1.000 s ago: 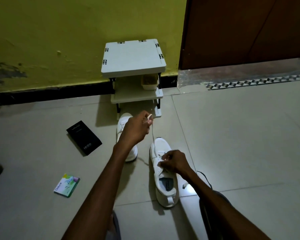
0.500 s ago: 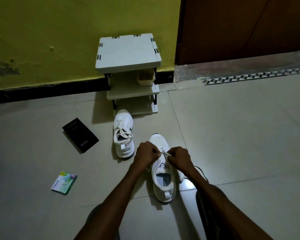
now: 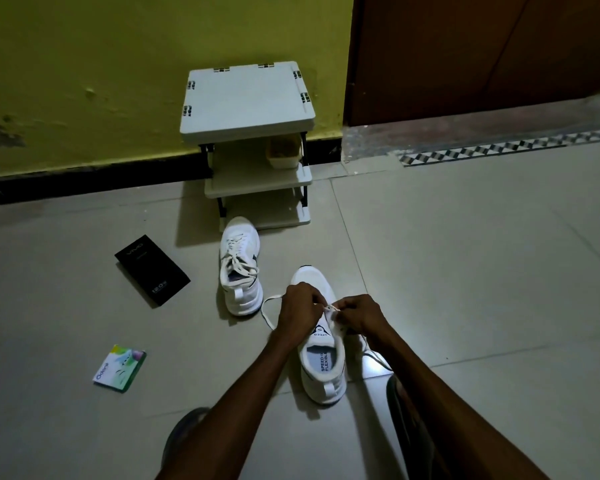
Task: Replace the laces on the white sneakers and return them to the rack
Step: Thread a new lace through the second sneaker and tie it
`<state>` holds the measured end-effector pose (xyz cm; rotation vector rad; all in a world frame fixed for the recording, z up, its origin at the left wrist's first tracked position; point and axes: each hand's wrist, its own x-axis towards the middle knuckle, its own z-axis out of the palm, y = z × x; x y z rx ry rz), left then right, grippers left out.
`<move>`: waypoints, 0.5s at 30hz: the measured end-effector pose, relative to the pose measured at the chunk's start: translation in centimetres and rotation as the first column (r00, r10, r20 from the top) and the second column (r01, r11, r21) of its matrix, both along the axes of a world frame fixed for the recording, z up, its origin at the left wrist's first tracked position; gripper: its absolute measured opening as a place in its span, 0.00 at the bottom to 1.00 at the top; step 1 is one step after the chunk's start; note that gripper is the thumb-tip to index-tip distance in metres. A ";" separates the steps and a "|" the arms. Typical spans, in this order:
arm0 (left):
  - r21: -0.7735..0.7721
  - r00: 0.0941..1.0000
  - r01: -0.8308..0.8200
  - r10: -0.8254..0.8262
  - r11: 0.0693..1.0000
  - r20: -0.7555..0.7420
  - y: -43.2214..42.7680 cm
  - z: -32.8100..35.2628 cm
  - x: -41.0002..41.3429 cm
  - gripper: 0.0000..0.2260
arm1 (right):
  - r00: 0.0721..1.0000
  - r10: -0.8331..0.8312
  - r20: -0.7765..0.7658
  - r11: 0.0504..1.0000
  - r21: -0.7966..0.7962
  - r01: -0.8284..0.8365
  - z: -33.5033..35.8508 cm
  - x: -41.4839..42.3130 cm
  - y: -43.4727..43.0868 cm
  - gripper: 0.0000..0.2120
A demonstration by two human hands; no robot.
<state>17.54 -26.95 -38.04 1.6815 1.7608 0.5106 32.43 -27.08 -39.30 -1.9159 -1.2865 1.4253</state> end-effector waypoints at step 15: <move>0.038 0.985 -0.062 0.067 0.997 -0.158 -0.5 -1.3 1.3 0.07 | 0.999 0.045 -0.004 0.996 0.078 -0.044 -0.2 0.0 -0.4 0.08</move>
